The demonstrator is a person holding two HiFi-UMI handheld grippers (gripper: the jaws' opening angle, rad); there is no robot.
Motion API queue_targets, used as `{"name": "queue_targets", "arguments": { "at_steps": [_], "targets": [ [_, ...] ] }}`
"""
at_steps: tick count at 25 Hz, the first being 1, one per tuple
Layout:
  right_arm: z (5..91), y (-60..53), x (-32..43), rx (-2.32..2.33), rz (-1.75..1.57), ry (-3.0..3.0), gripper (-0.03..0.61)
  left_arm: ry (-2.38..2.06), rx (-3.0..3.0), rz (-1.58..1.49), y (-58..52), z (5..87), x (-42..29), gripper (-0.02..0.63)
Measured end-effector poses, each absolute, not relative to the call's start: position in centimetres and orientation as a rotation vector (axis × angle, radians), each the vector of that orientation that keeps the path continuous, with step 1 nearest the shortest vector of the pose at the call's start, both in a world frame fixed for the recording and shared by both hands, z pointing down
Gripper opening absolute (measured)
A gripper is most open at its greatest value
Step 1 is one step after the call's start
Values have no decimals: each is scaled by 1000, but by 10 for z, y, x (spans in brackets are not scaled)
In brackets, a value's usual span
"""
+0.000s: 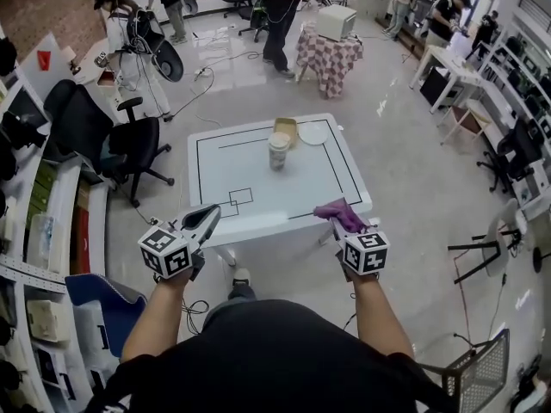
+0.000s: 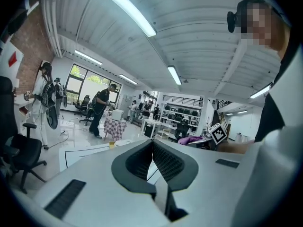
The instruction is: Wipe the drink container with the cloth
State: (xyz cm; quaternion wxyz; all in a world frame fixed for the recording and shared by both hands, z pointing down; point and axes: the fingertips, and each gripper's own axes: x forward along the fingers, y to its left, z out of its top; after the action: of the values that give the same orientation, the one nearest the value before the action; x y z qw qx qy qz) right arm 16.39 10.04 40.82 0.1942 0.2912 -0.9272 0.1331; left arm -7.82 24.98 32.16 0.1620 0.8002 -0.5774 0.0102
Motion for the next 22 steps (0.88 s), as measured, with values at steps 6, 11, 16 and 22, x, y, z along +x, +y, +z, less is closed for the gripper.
{"name": "queue_targets", "arguments": {
  "at_steps": [6, 11, 16, 22],
  "targets": [
    [415, 71, 165, 894, 380, -2545, 81, -1562, 2326, 23, 198, 333, -90, 21],
    [415, 41, 136, 946, 392, -2516, 80, -1489, 2371, 39, 152, 336, -119, 21],
    [413, 15, 92, 972, 397, -2511, 81, -1432, 2397, 60, 111, 338, -159, 21],
    [412, -14, 57, 1027, 408, -2499, 81, -1373, 2440, 71, 68, 334, -195, 21]
  ]
}}
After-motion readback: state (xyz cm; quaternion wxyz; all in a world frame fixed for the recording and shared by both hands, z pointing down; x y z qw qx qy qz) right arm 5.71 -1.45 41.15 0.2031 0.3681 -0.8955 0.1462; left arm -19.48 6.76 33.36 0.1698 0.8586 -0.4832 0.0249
